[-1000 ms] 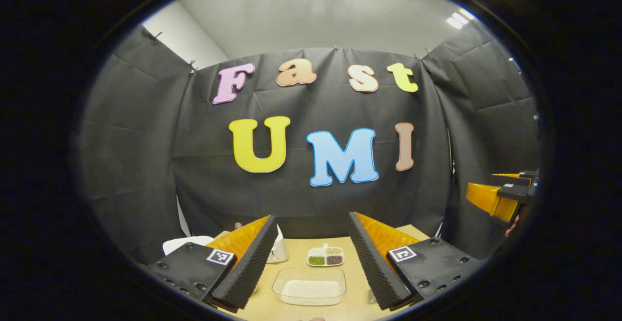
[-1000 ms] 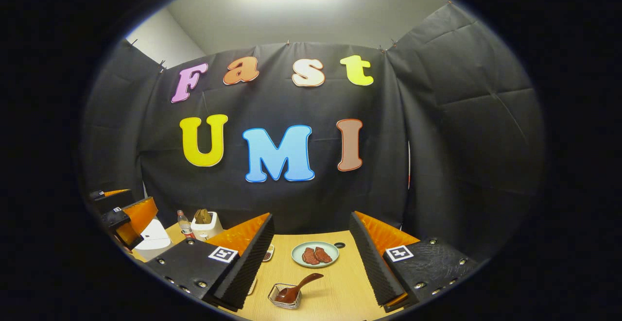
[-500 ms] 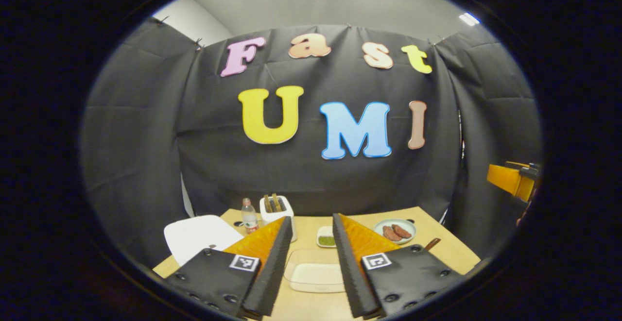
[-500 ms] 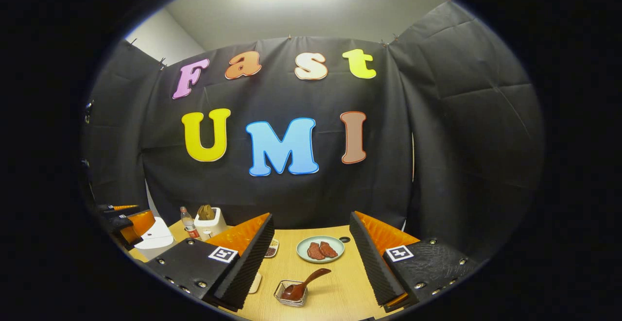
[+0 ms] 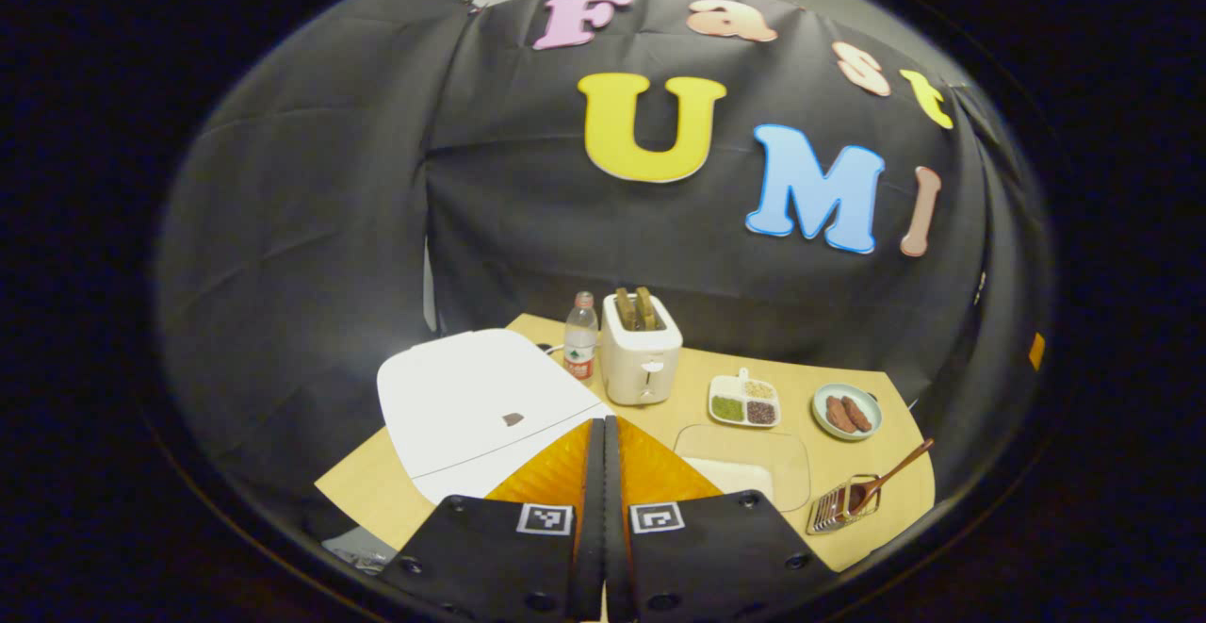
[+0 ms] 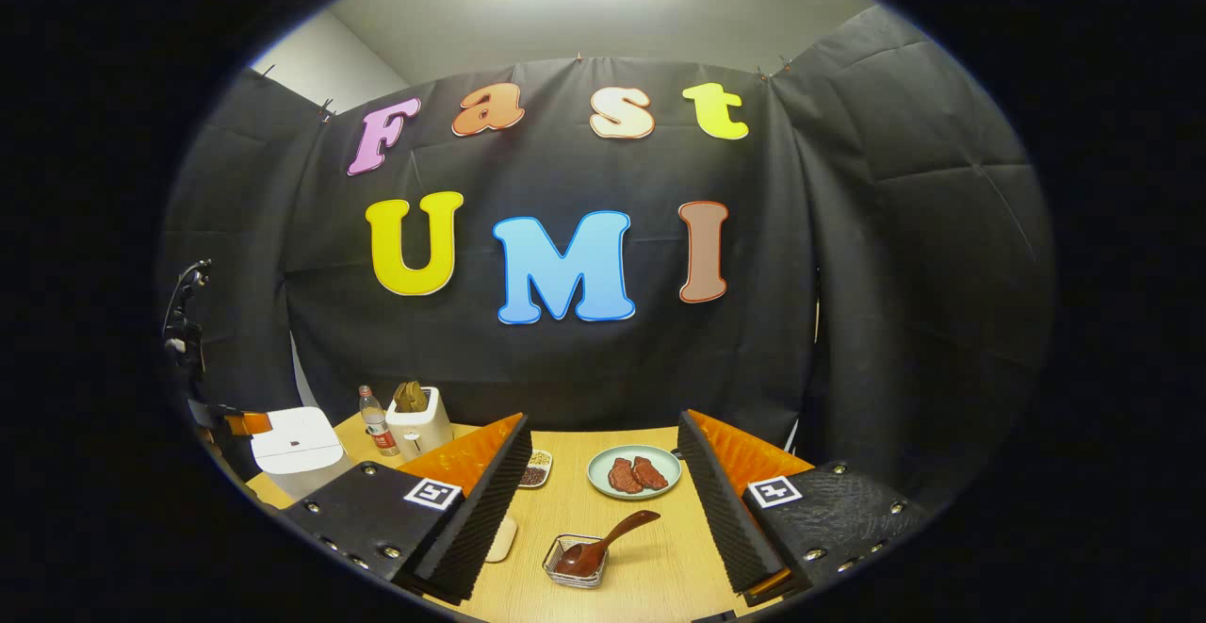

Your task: Close the left gripper, press the button to open the rice cooker; take a wooden spoon from the chopstick holder with the right hand, scoop a spoonful of rice and pour it into the rice cooker, then put the wooden spoon back into the chopstick holder.

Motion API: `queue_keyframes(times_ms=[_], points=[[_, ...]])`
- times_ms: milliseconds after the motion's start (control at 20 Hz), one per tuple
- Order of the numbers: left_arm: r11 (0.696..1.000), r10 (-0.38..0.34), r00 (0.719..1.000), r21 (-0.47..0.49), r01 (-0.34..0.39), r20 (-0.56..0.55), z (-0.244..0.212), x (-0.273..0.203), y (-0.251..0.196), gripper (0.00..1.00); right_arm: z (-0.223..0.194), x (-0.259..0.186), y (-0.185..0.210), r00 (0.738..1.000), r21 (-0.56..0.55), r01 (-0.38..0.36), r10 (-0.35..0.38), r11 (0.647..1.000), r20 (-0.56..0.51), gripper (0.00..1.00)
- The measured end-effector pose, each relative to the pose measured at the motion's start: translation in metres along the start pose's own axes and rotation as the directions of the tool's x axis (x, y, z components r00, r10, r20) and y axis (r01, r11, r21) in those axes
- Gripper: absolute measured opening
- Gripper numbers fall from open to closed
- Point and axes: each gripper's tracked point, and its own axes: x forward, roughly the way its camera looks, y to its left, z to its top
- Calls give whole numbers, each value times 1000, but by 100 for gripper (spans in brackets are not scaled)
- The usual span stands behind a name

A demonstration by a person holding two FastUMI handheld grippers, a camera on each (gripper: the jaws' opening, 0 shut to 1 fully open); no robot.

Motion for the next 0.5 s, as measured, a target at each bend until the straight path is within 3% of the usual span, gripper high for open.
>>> queue_keyframes(times_ms=[200, 500], points=[[987, 53, 993, -143, -68, -105, -10, 38, 58, 8, -4, 4, 2, 1000, -11, 5, -6, 1000, -10, 95], [983, 79, 979, -148, -108, -189, -29, 96, 86, 9, -11, 12, -5, 998, -16, 43, -44, 999, -34, 95]])
